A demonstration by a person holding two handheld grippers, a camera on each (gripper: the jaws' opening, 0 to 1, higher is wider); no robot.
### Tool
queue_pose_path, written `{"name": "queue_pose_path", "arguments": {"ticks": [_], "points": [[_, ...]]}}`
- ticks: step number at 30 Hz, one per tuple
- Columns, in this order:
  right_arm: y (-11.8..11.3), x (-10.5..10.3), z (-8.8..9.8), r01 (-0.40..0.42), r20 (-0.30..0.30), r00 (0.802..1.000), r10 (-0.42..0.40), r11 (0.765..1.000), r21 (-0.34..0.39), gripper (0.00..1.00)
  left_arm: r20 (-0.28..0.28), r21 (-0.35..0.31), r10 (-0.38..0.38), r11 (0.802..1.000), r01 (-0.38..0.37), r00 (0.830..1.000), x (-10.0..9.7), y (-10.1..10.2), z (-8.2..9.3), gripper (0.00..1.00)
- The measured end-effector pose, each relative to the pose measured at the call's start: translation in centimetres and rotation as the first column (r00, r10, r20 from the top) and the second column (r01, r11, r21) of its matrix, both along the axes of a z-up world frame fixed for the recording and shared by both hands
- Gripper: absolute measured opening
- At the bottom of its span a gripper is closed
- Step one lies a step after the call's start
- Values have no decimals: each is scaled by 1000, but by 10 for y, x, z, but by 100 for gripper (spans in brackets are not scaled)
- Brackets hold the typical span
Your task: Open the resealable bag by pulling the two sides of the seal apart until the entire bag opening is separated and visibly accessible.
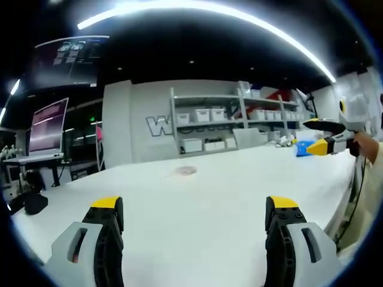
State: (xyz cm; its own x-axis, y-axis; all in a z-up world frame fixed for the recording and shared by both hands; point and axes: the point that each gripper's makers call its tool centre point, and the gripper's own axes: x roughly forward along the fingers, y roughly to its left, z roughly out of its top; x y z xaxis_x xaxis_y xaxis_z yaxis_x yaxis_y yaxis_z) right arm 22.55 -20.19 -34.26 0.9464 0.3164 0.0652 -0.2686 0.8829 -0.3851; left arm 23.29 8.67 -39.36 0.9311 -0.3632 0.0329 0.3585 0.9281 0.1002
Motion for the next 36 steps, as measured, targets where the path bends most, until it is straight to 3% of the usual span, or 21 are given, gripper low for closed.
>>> {"name": "queue_pose_path", "arguments": {"ticks": [18, 27, 36], "points": [[0, 6, 2, -32, -52, 998, 38, 994, 107, 95, -1, 11, 5, 1000, -5, 1000, -3, 4, 3, 97], [4, 10, 11, -50, -46, 998, 53, 996, 69, 95, -4, 15, 4, 1000, -4, 1000, -1, 2, 2, 97], [7, 17, 4, -57, -62, 996, 57, 998, 12, 94, -4, 16, 6, 1000, -6, 1000, -1, 3, 1, 96]]}}
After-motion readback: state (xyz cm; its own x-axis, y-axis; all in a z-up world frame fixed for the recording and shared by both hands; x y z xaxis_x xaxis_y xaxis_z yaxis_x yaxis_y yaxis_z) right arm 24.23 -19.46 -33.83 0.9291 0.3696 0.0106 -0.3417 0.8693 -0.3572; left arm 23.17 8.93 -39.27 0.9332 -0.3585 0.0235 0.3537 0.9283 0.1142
